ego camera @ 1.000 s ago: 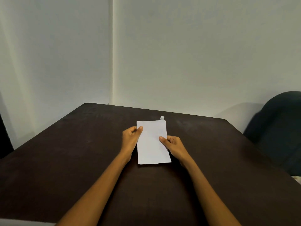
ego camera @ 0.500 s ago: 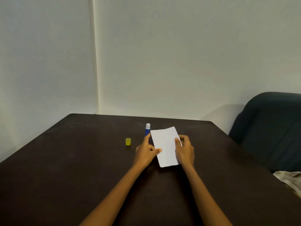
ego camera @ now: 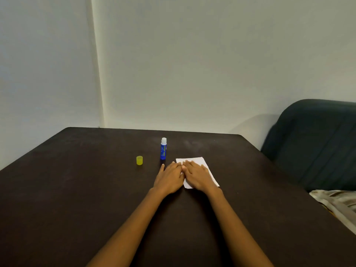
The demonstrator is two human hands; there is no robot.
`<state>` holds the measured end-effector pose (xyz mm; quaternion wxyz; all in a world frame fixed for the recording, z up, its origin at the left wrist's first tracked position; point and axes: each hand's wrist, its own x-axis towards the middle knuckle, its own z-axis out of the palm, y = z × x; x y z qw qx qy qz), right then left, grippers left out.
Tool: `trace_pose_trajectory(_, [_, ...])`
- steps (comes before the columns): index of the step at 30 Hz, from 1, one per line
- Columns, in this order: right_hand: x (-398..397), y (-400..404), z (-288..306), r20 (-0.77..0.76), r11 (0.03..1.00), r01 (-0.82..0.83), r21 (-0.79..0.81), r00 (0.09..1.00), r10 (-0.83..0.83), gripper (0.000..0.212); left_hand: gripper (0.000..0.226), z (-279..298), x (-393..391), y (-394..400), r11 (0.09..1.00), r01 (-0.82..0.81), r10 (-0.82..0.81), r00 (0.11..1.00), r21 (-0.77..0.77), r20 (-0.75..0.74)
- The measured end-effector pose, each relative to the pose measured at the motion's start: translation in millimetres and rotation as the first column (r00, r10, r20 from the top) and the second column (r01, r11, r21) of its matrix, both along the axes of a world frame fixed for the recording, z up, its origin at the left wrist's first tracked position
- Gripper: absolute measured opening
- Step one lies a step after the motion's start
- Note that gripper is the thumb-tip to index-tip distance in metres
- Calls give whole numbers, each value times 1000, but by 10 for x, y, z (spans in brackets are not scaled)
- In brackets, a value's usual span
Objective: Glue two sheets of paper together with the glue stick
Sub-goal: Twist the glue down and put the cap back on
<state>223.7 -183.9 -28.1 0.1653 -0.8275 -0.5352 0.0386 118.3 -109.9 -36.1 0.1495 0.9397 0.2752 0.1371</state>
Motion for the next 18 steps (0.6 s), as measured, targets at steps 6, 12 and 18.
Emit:
trace_pose_trajectory(6, [164, -57, -36, 78, 971, 143, -190, 988, -130, 59, 51, 52, -41, -13, 1000, 15, -16, 995, -10, -94])
trace_pose_trajectory(12, [286, -139, -15, 135, 922, 337, -192, 939, -316, 59, 52, 86, -66, -47, 1000, 20, -20, 993, -2, -114])
trace_pose_trajectory(18, [142, -134, 115, 202, 901, 382, 205, 885, -421, 56, 42, 105, -137, -71, 999, -43, 47, 972, -25, 231])
